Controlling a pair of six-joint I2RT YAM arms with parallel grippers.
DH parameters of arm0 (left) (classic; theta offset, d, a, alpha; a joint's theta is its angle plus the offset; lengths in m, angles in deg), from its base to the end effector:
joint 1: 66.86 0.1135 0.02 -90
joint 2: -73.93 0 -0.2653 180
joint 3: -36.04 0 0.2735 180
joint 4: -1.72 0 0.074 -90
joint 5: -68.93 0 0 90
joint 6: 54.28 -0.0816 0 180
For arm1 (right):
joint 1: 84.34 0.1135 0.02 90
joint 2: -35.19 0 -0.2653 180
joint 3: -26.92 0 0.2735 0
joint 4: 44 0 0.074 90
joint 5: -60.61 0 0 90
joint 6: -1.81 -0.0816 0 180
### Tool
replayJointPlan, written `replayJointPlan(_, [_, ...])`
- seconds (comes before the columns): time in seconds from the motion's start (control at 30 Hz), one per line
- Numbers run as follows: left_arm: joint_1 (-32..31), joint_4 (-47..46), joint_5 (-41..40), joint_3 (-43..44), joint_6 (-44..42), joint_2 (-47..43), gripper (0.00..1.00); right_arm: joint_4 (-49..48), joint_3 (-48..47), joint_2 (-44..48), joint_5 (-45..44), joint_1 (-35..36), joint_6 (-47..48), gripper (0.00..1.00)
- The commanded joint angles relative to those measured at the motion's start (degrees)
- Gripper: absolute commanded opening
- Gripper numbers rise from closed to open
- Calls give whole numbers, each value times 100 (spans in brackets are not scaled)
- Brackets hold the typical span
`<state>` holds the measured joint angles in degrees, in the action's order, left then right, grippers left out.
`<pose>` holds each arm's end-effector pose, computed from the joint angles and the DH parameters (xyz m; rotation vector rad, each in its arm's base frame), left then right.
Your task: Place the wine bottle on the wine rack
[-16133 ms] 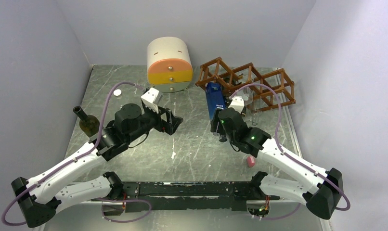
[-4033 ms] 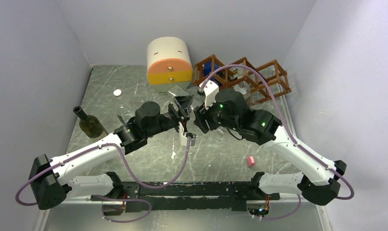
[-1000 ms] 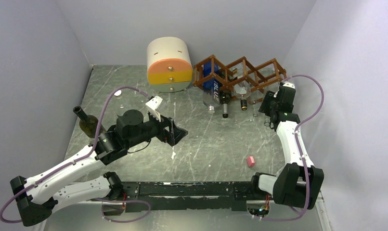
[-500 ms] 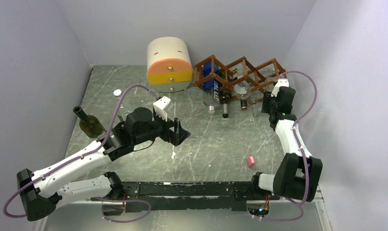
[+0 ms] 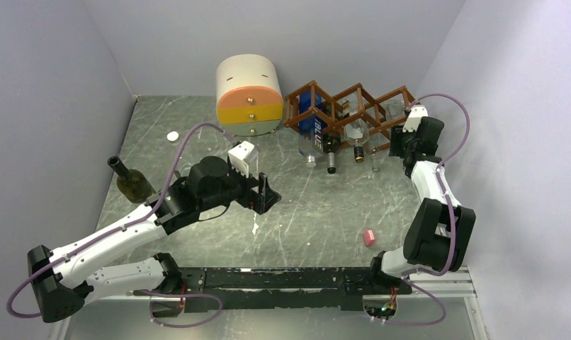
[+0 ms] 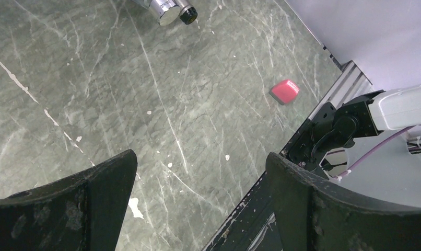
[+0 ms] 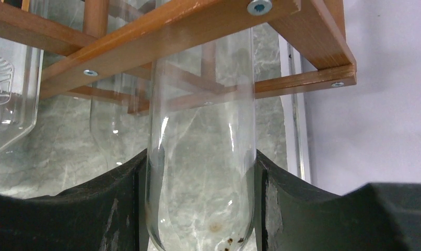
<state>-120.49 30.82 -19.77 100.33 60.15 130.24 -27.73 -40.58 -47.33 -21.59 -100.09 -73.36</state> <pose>0.1698 -0.2337 0.3162 0.5333 1.9840 -0.9053 0.3706 -0.0930 0.2252 -0.0641 2.1152 -0.1746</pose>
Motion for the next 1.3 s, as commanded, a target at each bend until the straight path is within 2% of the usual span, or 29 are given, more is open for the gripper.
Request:
replayJointPlan(0.0, [-25, 11, 81, 182, 15, 37, 97, -369, -227, -110, 499, 45, -94, 6])
replayJointPlan(0.13, [-25, 1, 108, 151, 52, 65, 97, -555, -377, -208, 500, 45, -255, 7])
replayJointPlan(0.47, [-25, 15, 31, 162, 51, 59, 97, -1561, 42, -301, 646, 41, -722, 11])
replayJointPlan(0.8, [-25, -30, 61, 194, 21, 221, 97, -1233, -506, -796, 434, 45, -767, 24])
replayJointPlan(1.0, [-26, 34, 12, 308, -34, 404, 97, -1561, -436, -851, 370, 45, -969, 37])
replayJointPlan(1.13, [-26, -19, 25, 305, -12, 450, 97, -1625, -391, -815, 273, 47, -935, 57])
replayJointPlan(1.27, [-29, -26, 39, 322, -17, 476, 97, -1537, -412, -717, 347, 46, -808, 84])
